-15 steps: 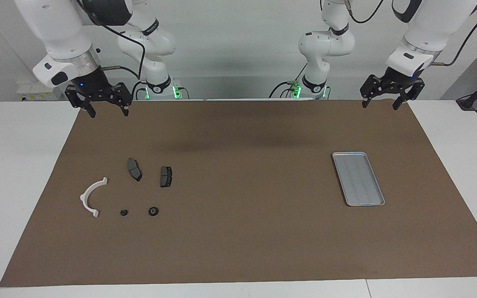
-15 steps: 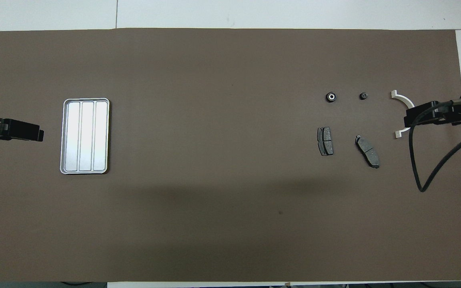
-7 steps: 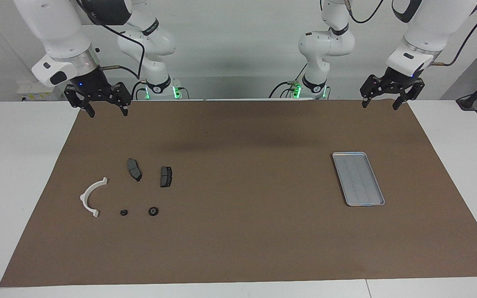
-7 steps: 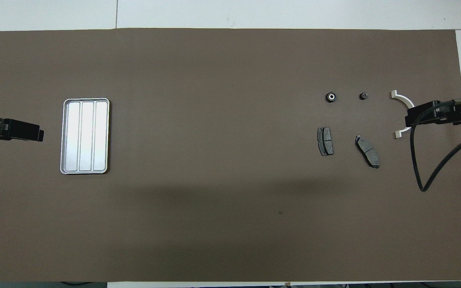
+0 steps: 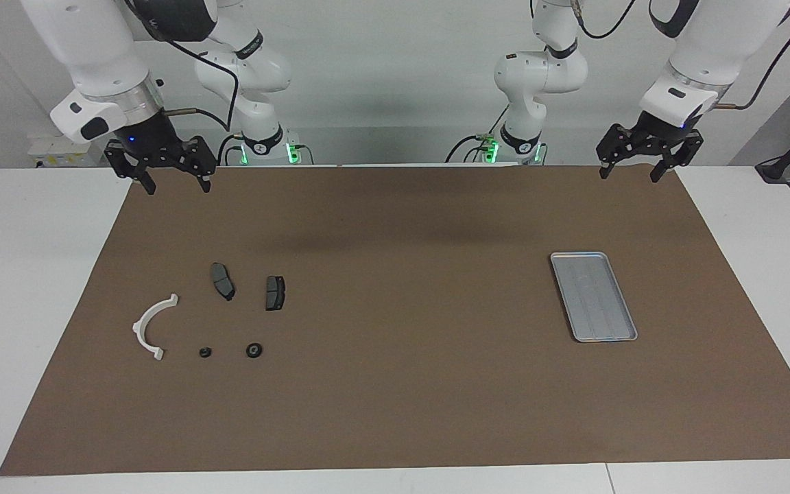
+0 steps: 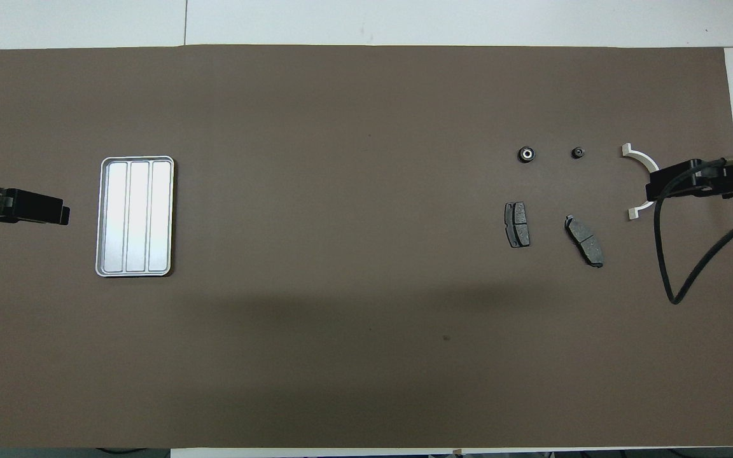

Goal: Place bearing gear from tray to pile

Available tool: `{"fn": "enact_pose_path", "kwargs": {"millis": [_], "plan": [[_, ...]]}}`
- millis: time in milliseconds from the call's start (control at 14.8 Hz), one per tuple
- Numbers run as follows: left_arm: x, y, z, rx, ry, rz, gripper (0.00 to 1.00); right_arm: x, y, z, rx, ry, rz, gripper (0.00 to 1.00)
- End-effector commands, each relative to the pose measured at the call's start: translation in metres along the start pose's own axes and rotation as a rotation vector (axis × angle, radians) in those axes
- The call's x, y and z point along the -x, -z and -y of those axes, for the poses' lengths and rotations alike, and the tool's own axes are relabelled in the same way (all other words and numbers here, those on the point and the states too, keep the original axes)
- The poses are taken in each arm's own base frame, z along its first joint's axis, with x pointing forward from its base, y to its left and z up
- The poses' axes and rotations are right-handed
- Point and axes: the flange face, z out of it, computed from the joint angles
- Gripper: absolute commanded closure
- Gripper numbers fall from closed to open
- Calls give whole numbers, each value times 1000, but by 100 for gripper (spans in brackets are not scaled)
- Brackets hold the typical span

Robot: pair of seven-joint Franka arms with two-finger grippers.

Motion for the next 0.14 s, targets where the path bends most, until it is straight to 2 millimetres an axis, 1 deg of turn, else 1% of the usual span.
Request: {"fn": "enact_pose_path", "kwargs": {"millis": [0, 68], "plan": [[7, 4, 0, 9, 10, 5, 0, -1, 3, -3, 18, -1, -11, 0], [7, 3, 0, 9, 10, 7, 0, -1, 2, -3, 18, -1, -10, 0]]}}
